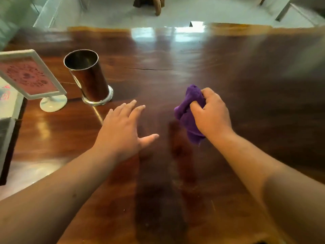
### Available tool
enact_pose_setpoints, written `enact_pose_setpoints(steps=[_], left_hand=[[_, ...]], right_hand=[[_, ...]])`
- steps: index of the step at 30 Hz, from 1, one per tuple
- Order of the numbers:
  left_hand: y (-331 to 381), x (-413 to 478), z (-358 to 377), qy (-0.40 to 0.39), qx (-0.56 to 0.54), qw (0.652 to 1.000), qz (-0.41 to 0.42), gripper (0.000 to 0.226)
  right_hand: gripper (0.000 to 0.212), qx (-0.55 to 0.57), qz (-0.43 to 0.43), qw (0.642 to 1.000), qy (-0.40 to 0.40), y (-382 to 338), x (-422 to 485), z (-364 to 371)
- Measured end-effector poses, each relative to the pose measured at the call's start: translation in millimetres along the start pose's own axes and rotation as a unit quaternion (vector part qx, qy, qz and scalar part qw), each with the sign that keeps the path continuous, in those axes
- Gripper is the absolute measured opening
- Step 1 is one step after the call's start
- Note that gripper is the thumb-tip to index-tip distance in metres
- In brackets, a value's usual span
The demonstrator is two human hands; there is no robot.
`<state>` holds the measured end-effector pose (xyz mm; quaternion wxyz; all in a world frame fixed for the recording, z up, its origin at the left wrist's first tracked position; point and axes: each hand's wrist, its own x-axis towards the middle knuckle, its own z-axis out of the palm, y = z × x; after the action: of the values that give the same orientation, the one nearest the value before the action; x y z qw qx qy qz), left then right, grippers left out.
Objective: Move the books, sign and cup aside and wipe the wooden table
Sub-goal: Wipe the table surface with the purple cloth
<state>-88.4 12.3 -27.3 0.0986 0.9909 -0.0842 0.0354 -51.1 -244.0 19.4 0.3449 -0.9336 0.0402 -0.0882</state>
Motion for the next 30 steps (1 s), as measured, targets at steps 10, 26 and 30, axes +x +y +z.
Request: enact_pose_setpoints(steps=[10, 26, 30], left_hand=[[40, 52, 75, -0.099, -0.031, 0.995, -0.015, 0.114], [47, 44, 112, -0.06, 0.01, 0.998, -0.028, 0.108], [47, 44, 110, -0.067, 0.005, 0.997, -0.028, 0.108]], right_hand=[[0.012, -0.067, 0.038, 0.996, 0.053, 83, 58, -13], [0.015, -0.148, -0.102, 0.98, -0.079, 70, 94, 109], [0.021, -0.134, -0.185, 0.96, -0.162, 75, 63, 98]])
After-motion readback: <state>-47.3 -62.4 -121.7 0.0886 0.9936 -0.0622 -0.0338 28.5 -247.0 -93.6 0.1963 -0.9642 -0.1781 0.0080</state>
